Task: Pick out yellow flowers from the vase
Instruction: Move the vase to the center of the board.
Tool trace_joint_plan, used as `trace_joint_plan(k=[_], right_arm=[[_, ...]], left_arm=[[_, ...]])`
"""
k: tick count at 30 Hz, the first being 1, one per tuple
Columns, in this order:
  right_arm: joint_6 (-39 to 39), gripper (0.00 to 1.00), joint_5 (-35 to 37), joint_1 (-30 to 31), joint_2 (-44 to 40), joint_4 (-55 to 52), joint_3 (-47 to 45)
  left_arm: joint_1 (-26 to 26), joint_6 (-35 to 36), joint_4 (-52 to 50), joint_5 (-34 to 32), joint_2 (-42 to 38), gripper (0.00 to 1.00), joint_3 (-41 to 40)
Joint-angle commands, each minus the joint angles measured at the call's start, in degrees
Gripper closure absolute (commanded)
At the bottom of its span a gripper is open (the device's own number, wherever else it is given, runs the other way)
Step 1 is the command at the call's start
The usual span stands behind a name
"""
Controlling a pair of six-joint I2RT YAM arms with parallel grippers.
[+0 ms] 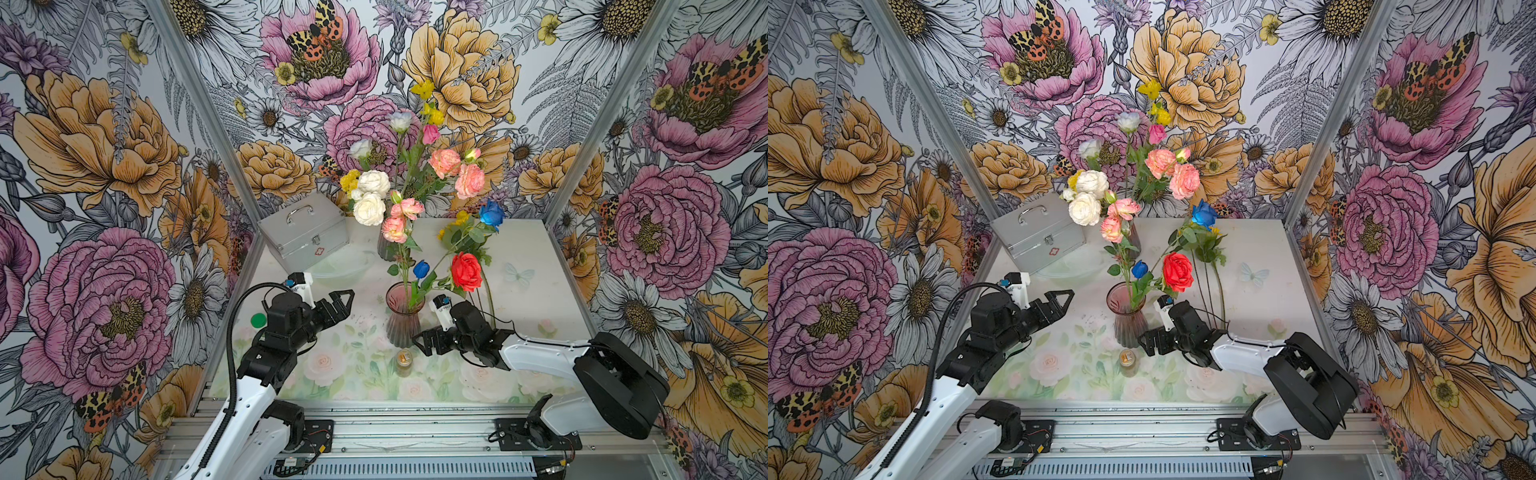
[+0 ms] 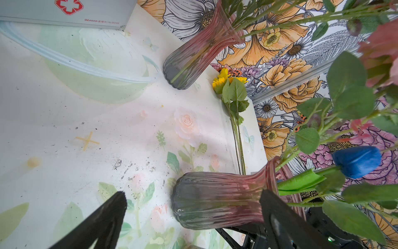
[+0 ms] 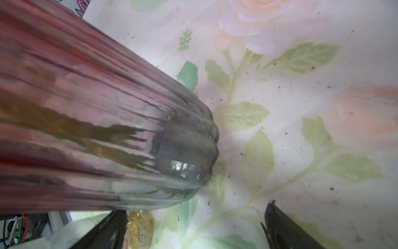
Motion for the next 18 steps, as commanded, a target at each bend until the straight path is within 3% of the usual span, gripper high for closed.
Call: trace_joint_plan(k=[1, 18], right_arm=[[-1.0, 0.01, -1.5, 0.5, 2.2, 2.5, 2.5], [-4.7, 0.01, -3.3, 3.7, 9.7, -2.1, 11.5]], left_arm=[[0.6, -0.7, 1.9, 1.2, 0.1, 0.01, -0.4], [2.2, -1.0, 1.9, 2.0, -0.9, 0.01, -1.0]])
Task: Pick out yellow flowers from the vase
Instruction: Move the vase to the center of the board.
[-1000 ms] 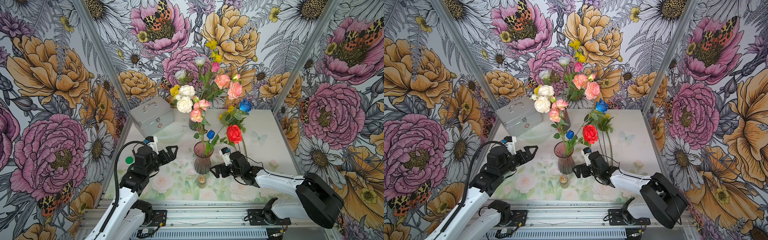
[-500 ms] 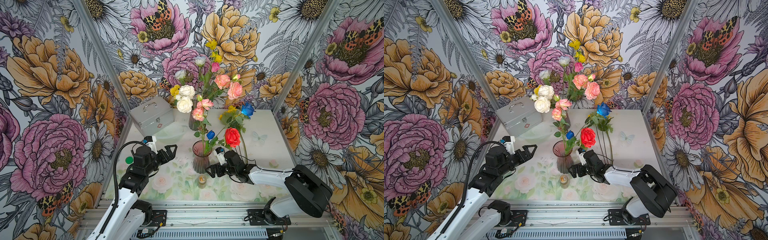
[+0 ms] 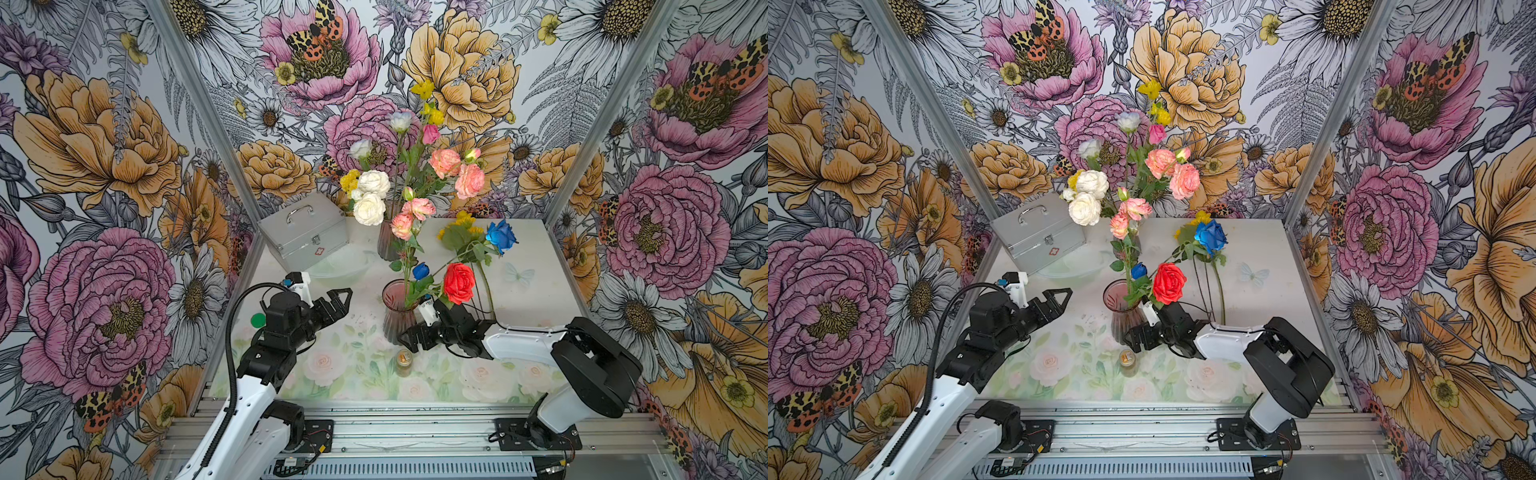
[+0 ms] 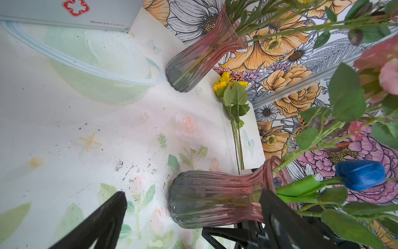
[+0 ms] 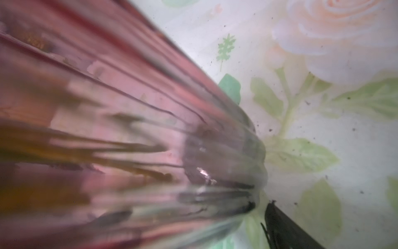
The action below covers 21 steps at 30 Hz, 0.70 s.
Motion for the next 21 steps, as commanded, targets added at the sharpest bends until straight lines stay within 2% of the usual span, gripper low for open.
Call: trace_joint_plan(k=[1, 8, 21], right_arm=[[-2.4, 0.01, -0.8, 0.7, 1.9, -1.5, 3.0], [-3.9, 0.01, -1.7, 1.4, 4.9, -3.5, 6.5], [-5.6, 0.01, -2.5, 3.6, 9.5, -7.8, 14.6]], left_arm=[[0.8, -0.2, 1.6, 1.5, -1.2, 0.01, -0.9], [3.1, -1.9, 1.6, 2.5, -1.5, 0.01, -2.2], [9.5, -8.0, 1.6, 9.1, 5.7, 0.02, -3.8]])
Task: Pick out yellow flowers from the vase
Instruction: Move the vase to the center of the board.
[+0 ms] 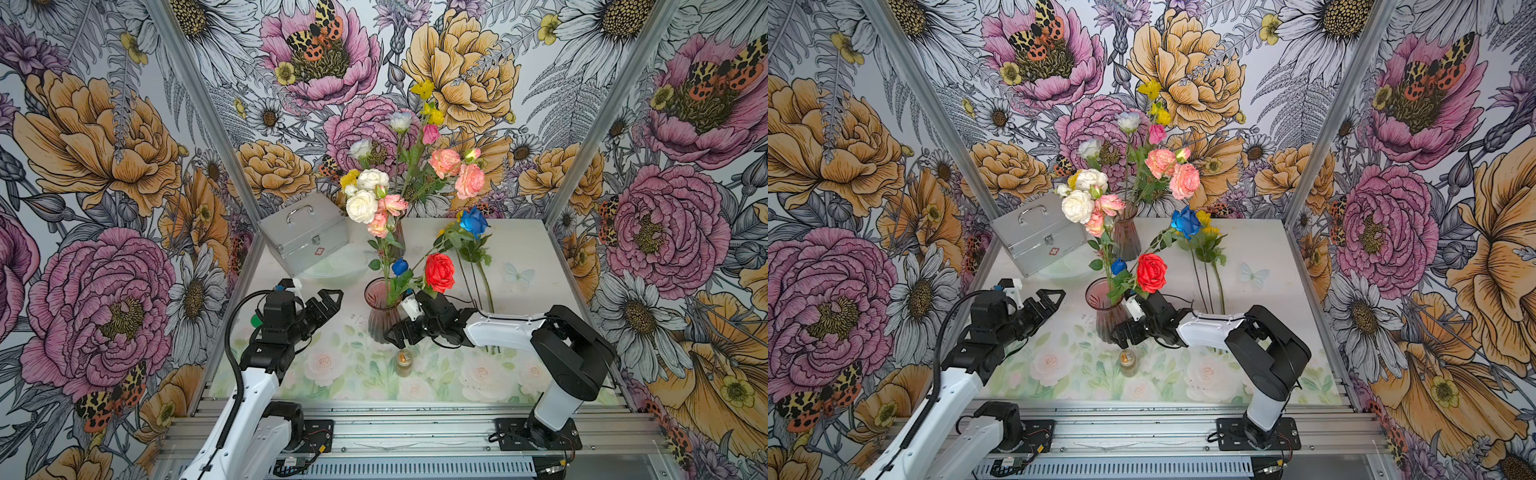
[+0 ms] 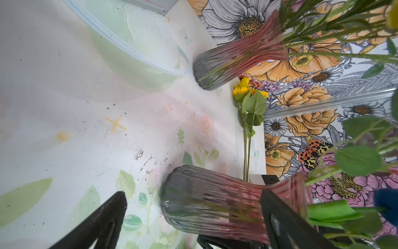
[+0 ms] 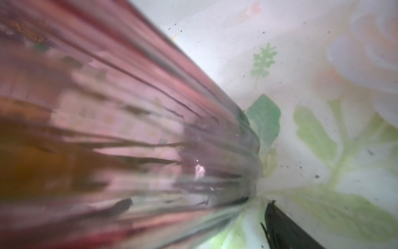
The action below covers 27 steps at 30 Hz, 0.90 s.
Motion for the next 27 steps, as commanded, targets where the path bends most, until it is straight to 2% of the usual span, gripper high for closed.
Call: trace_joint_plan(k=[1, 13, 27], right_arm=[[-2.0, 0.01, -0.7, 1.2, 1.8, -1.3, 3.5], [-3.0, 0.01, -1.4, 2.4, 6.8, -3.5, 10.9], [-5.9, 0.01, 0.7, 6.2, 10.6, -7.3, 17.2]], left_arm=[[1.3, -2.5, 0.9, 4.0, 1.7, 0.01, -0.8], [2.0, -2.6, 0.9, 4.4, 9.2, 0.01, 0.1], [2.9, -1.8, 0.8, 4.0, 9.1, 0.01, -0.7]])
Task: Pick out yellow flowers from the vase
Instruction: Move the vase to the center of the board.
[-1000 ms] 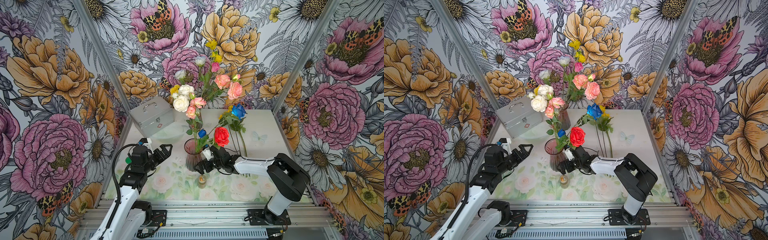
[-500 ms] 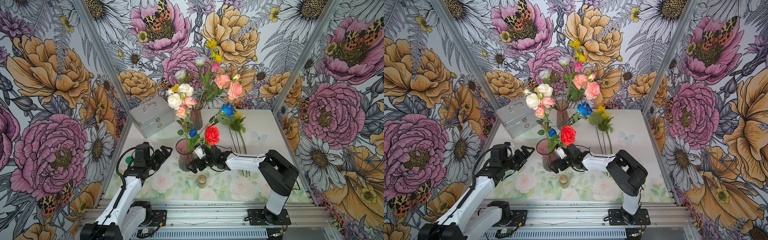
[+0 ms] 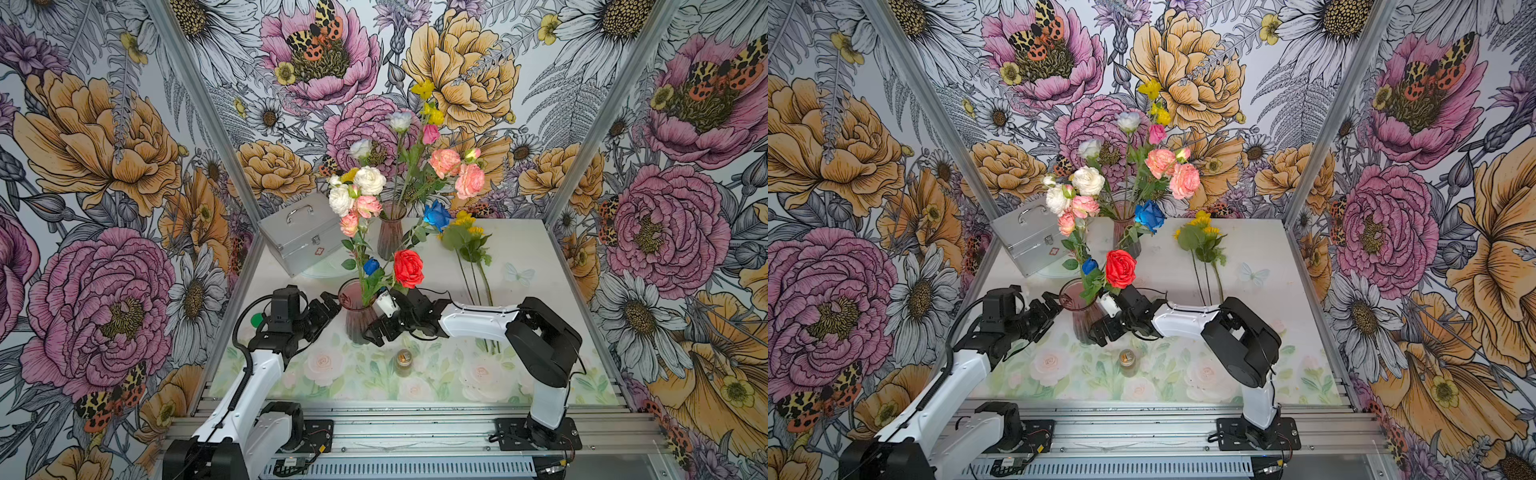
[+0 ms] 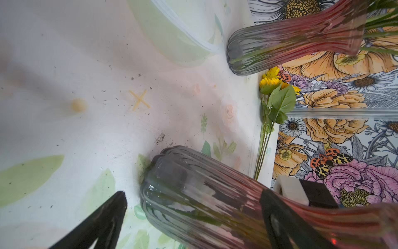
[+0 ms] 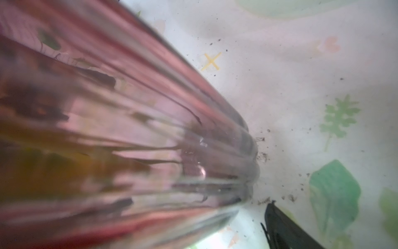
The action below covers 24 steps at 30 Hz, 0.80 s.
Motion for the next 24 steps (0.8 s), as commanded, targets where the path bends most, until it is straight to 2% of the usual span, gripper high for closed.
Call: trace_joint_plan(k=[1, 17, 24], right_arm=[[-2.8, 0.01, 1.0, 1.9, 1.4, -1.8, 2.8], [-4.4, 0.01, 0.8, 4.9, 5.5, -4.2, 8.1], [-4.8, 0.01, 1.4, 6.1, 6.6, -5.1, 10.0]], left_arm=[[1.0, 0.4, 0.8, 0.9, -0.7, 0.01, -0.7], [3.3, -0.9, 0.4, 1.1, -3.6, 0.01, -3.0], [5.7, -2.0, -2.7, 1.6, -8.8, 0.01, -4.7]])
